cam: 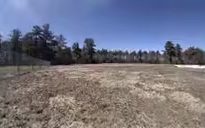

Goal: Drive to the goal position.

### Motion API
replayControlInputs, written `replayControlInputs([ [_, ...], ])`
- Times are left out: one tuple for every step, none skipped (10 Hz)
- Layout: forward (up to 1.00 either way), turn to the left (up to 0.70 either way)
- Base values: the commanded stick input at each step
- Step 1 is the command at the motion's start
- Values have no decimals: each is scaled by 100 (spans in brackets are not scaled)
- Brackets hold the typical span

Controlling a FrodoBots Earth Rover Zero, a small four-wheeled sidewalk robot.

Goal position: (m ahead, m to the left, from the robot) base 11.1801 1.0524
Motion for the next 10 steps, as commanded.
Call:
replayControlInputs([
  [70,0],
  [70,0],
  [70,0],
  [70,0],
  [70,0],
  [70,0],
  [70,0],
  [70,0],
  [70,0],
  [70,0],
])
